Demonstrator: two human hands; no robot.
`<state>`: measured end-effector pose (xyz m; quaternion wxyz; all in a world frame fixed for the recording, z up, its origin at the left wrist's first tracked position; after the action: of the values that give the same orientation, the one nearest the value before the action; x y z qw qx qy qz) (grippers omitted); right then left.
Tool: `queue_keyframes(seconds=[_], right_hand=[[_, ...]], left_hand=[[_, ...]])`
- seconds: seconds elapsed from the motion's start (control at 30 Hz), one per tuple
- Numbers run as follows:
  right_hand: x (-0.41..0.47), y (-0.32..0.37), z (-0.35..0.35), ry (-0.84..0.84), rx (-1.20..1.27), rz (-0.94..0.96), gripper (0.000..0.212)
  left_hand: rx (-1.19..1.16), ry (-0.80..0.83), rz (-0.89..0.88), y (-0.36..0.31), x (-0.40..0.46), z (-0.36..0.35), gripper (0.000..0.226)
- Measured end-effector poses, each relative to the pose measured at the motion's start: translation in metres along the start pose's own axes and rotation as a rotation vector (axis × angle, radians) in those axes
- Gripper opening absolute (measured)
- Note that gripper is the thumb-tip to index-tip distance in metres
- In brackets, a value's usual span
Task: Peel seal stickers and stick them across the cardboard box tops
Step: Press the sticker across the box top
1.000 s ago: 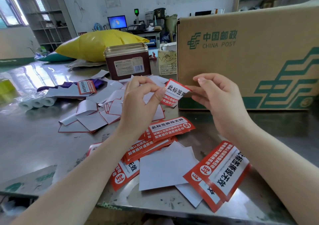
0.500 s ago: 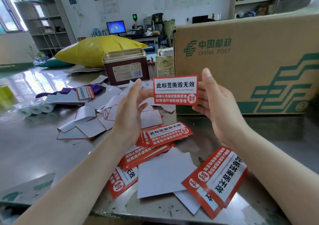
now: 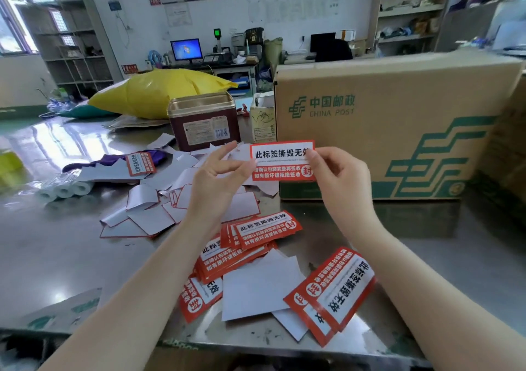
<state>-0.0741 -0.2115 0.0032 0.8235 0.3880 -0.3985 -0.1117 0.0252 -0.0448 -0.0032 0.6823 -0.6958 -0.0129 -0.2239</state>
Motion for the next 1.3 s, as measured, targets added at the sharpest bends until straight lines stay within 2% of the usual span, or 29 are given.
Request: queue_keyframes(seconds=[0.07, 0.23, 0.33, 0.43, 0.5, 0.67, 0.77, 0.83, 0.9, 1.0, 1.17, 1.3], right_hand=[[0.004, 0.014, 0.008, -0.093, -0.11, 0.12, 0.023], [0.022, 0.056, 0.03, -0.326, -0.223, 0.426, 0.021], [0.05, 0.081, 0.048, -0.438, -0.226, 0.478, 0.021], [0.085, 0.097, 0.065, -0.495, -0.239, 0.449, 0.023], [0.114, 0.101, 0.075, -0.475, -0.263, 0.388, 0.026], [0.174, 0.081, 0.083, -0.323, -0.333, 0.194, 0.037], [0.197, 0.054, 0.094, -0.269, -0.275, -0.006, 0.042], [0.206, 0.032, 0.102, -0.207, -0.295, -0.132, 0.042], [0.212, 0.015, 0.102, -0.098, -0.357, -0.191, 0.039], [0.216, 0.006, 0.095, -0.012, -0.381, -0.223, 0.045], [0.217, 0.009, 0.082, 0.046, -0.421, -0.201, 0.046], [0.215, 0.006, 0.079, 0.067, -0.424, -0.205, 0.044]], left_hand=[[-0.012, -0.027, -0.036, -0.01, 0.006, 0.001, 0.005], [-0.036, -0.088, -0.199, -0.046, 0.032, -0.001, 0.017], [-0.037, -0.14, -0.343, -0.084, 0.05, -0.01, 0.004], [0.085, -0.206, -0.43, -0.118, 0.071, -0.026, 0.012], [0.18, -0.23, -0.415, -0.138, 0.089, -0.039, 0.026], [0.389, -0.258, -0.354, -0.161, 0.122, -0.071, 0.043], [0.436, -0.257, -0.178, -0.155, 0.143, -0.077, 0.052], [0.457, -0.255, -0.051, -0.148, 0.151, -0.076, 0.067], [0.477, -0.172, -0.063, -0.149, 0.151, -0.087, 0.054], [0.557, 0.002, -0.079, -0.144, 0.141, -0.111, 0.016], [0.565, 0.074, -0.035, -0.123, 0.136, -0.124, 0.029], [0.462, 0.096, 0.0, -0.121, 0.138, -0.115, 0.033]])
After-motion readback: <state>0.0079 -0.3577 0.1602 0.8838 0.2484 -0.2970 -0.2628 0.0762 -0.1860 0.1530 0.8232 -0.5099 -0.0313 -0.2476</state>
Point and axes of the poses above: each hand's wrist, its own x-axis towards the middle knuckle, its own z-axis out of the back of the hand, y = z × x, the point moved 6 cm from there along x, towards the middle knuckle, and after that the axes turned 9 degrees about -x, right-handed, at the moved point
